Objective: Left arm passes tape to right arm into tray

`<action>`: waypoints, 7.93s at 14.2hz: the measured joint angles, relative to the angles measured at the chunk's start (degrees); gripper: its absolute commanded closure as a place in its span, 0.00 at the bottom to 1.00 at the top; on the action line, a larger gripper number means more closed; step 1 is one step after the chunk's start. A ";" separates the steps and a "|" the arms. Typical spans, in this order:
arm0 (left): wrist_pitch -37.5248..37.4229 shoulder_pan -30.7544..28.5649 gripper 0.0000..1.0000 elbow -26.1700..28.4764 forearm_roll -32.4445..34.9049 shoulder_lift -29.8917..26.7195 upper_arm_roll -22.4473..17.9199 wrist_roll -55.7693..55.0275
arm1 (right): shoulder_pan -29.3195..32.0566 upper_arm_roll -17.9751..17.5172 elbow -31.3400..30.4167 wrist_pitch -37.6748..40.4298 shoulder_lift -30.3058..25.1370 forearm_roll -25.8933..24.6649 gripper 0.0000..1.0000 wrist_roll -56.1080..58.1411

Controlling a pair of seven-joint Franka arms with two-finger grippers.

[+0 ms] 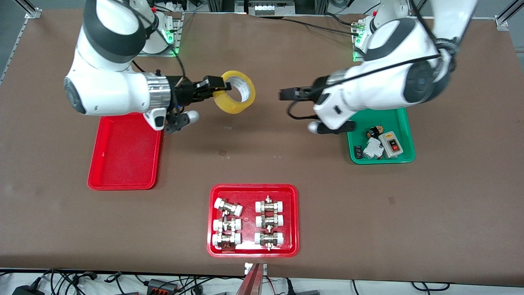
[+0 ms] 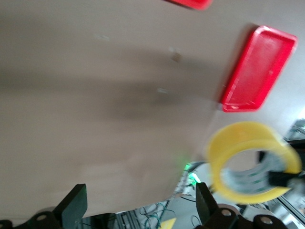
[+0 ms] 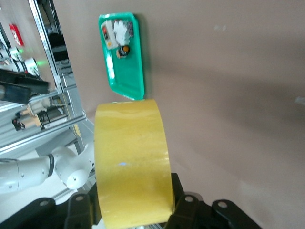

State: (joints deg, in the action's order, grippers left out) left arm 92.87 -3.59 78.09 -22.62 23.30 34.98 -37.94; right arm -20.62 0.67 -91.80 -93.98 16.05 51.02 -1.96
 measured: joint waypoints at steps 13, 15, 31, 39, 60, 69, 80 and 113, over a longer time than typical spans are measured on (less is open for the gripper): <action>-16.13 -4.21 0.00 0.03 15.18 -13.10 -14.92 24.76 | 32.85 0.93 -0.50 4.16 15.31 -8.48 0.50 23.34; -16.86 -2.18 0.00 1.38 15.18 -15.60 -20.44 28.86 | 35.84 0.92 -0.45 4.14 18.15 -8.85 0.50 27.49; -9.19 1.56 0.00 8.43 21.69 -23.99 -28.66 32.70 | 41.25 0.71 -0.03 1.93 28.51 -10.70 0.00 43.03; -9.38 1.14 0.00 9.02 22.80 -24.03 -30.18 32.68 | 39.44 -0.14 0.39 -2.40 28.83 -19.08 0.00 43.56; -9.93 -0.53 0.00 9.04 22.80 -23.93 -30.22 32.71 | 27.19 -0.69 18.29 8.79 1.14 -50.56 0.00 5.03; -9.93 -0.50 0.00 9.04 22.80 -23.93 -29.73 32.71 | 19.98 4.36 17.54 1.78 -0.26 -51.12 0.00 3.66; -9.93 -0.50 0.00 9.04 22.80 -23.93 -29.65 32.71 | 19.72 4.57 -7.91 -7.64 -16.89 -51.27 0.00 3.68; -10.69 -0.51 0.00 9.04 22.80 -23.93 -29.64 32.73 | 22.78 0.33 -7.75 -5.39 -18.10 -51.24 0.00 3.68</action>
